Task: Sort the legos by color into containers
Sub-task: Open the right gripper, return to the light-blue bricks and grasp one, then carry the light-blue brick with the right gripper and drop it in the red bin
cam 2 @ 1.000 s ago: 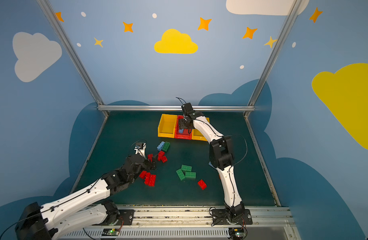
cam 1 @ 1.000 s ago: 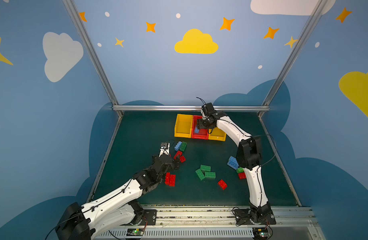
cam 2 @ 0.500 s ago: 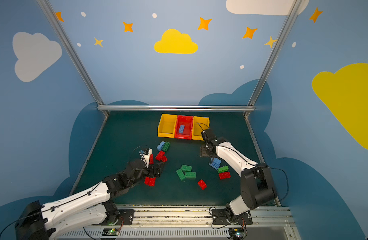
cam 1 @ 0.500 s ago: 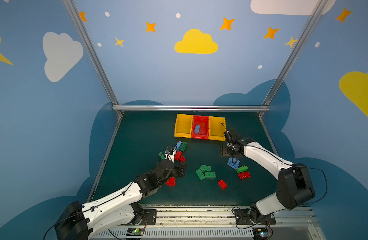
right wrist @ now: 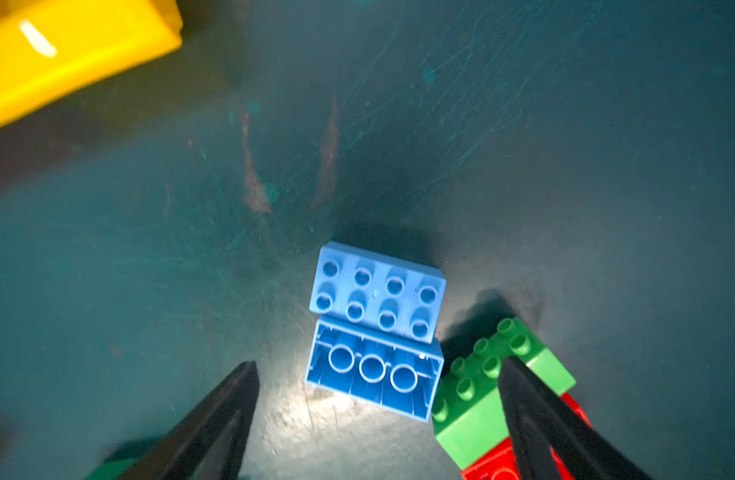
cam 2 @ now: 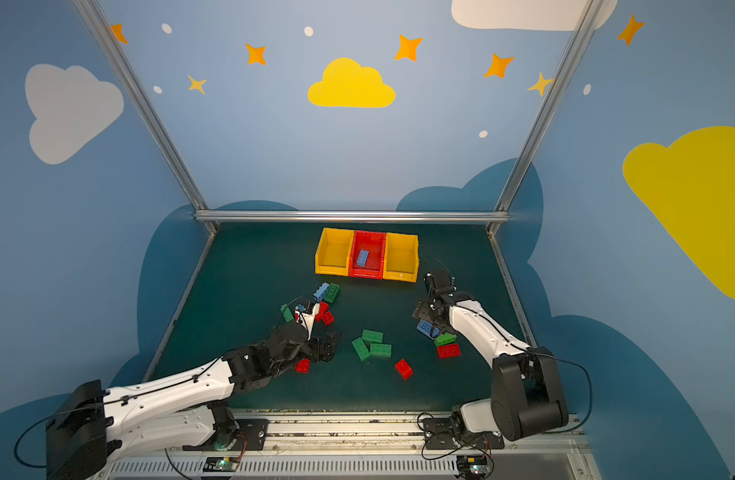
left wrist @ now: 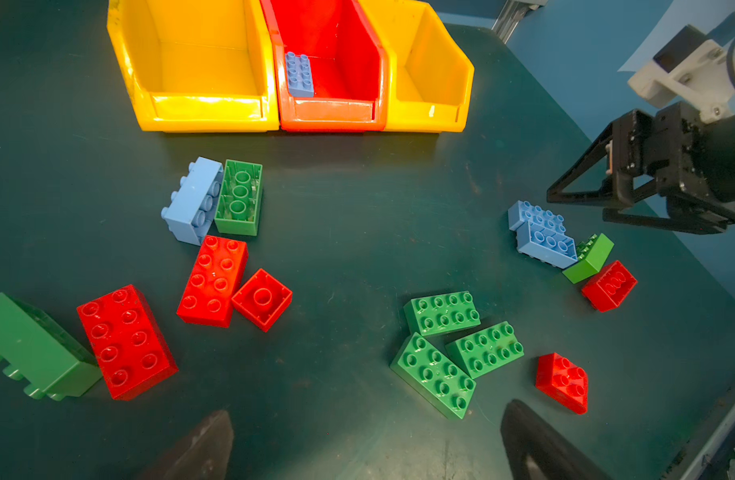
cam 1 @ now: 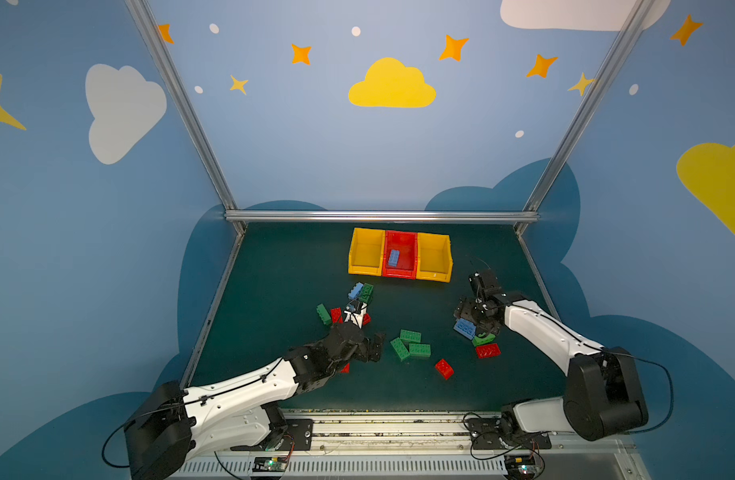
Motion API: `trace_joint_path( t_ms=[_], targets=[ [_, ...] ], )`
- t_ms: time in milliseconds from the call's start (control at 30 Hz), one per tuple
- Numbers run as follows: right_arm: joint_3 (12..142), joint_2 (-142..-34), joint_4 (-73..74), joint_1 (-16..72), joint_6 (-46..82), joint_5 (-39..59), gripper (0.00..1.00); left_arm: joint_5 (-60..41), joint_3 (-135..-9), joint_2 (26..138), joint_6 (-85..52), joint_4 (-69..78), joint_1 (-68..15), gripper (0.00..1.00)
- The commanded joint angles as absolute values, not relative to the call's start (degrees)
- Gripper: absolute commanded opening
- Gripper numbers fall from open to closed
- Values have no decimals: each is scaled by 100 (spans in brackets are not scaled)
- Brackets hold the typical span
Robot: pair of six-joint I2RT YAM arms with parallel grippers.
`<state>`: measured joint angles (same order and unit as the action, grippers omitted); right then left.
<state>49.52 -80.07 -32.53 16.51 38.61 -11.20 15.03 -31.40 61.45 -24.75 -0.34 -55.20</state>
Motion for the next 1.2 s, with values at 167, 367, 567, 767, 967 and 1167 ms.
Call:
trace_joint_path(
  t_ms=[167, 367, 567, 767, 967, 1167],
  targets=[
    [5077, -8452, -3005, 1486, 4280, -880, 89, 1707, -3243, 6140, -2349, -98, -5537, 100],
    [5105, -8806, -2848, 1390, 4285, -676, 88, 1699, -3212, 6225, -2325, -55, -5536, 100],
    [5189, -9160, -2795, 1384, 4207, -591, 86, 1720, -3190, 6318, -2294, -9, -5535, 100],
    [5340, -9389, -2873, 1396, 4063, -734, 76, 1740, -3197, 6420, -2271, 13, -5528, 100],
    [5524, -9610, -2994, 1394, 3938, -799, 59, 1880, -3278, 6507, -2306, -85, -5527, 100],
    [5663, -9616, -3107, 1481, 3846, -822, 49, 1981, -3278, 6506, -2309, -140, -5528, 100]
  ],
)
